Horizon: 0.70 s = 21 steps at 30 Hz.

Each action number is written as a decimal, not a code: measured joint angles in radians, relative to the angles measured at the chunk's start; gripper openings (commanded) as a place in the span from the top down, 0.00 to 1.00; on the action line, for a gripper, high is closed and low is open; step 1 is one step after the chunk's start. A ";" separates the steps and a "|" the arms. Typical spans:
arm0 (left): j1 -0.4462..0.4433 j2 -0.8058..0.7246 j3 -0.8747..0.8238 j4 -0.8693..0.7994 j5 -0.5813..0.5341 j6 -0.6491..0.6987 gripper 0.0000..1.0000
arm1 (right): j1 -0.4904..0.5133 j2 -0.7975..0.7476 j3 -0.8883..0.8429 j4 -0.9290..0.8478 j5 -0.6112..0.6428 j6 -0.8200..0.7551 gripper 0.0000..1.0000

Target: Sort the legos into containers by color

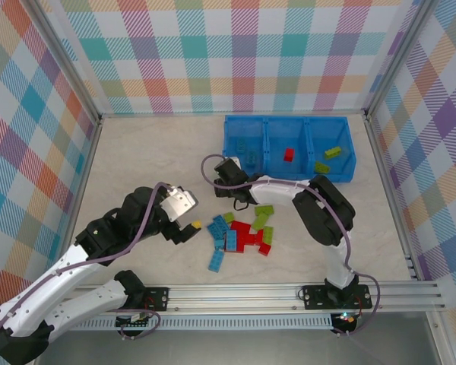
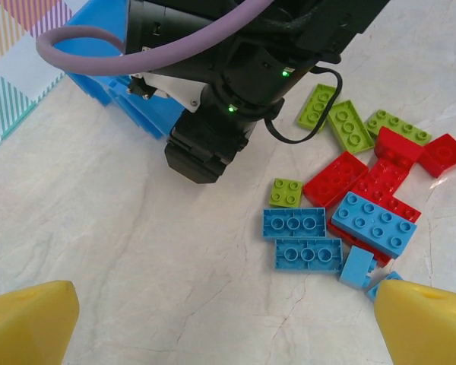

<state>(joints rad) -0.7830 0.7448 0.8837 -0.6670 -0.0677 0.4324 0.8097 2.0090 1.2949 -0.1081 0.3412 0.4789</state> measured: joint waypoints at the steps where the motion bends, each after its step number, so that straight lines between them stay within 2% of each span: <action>1: 0.000 -0.001 0.000 -0.004 0.005 0.006 0.00 | -0.003 0.006 0.003 0.003 0.000 0.000 0.43; 5: 0.000 0.000 -0.009 -0.014 0.040 0.035 0.00 | -0.006 0.025 0.003 0.006 0.001 0.004 0.51; 10: 0.000 -0.001 -0.014 -0.016 0.091 0.068 0.00 | -0.011 0.032 0.003 0.007 0.010 0.003 0.67; 12: 0.000 -0.001 -0.014 -0.017 0.119 0.086 0.00 | -0.011 0.032 0.003 0.012 0.010 0.000 0.71; 17: 0.000 -0.031 -0.037 -0.022 0.220 0.148 0.00 | -0.011 -0.022 -0.063 0.030 -0.009 -0.006 0.74; 21: 0.000 -0.070 -0.067 -0.023 0.288 0.184 0.00 | -0.012 -0.190 -0.194 0.042 -0.044 -0.020 0.74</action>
<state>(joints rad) -0.7830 0.6746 0.8169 -0.6899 0.2199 0.6163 0.7975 1.8194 1.1007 -0.0662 0.2970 0.4591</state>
